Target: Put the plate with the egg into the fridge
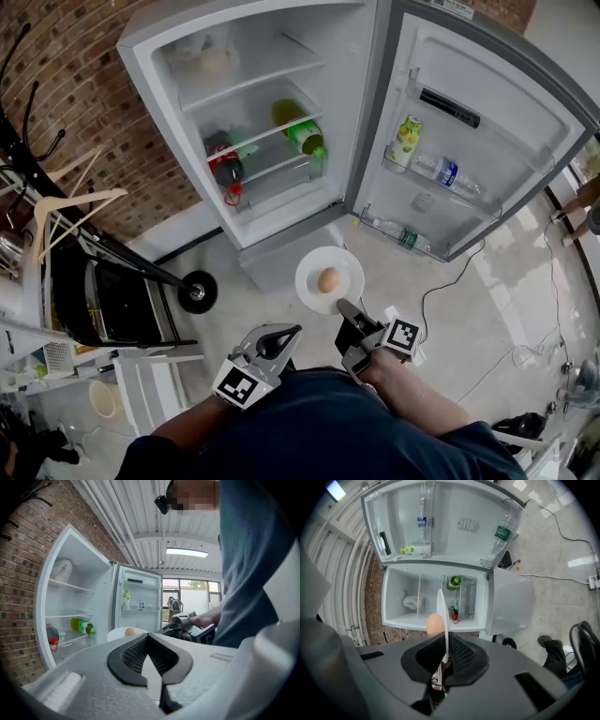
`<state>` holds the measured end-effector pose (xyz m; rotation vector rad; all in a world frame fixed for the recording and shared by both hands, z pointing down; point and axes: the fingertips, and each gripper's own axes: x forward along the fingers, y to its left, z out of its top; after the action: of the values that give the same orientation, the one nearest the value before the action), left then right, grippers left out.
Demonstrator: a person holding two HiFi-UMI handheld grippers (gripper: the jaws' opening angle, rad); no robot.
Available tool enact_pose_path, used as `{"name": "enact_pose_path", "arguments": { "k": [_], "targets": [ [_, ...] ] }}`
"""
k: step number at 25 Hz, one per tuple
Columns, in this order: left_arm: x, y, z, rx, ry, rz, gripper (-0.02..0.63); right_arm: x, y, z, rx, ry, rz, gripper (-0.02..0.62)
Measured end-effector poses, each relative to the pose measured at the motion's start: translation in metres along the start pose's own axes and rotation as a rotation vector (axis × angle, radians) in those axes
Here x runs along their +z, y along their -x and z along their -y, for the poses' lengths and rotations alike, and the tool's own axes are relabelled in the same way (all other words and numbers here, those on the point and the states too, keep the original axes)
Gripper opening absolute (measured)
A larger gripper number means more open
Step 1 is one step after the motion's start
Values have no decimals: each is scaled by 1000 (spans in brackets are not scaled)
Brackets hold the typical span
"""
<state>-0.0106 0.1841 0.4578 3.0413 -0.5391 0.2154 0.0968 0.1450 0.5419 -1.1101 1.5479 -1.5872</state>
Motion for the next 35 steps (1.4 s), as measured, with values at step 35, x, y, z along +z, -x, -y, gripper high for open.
{"name": "enact_pose_path", "arguments": {
  "k": [35],
  "targets": [
    [13,-60,-263,-2,47,-35,1,117,-268,-9,-87,-30,18,20]
  ]
}}
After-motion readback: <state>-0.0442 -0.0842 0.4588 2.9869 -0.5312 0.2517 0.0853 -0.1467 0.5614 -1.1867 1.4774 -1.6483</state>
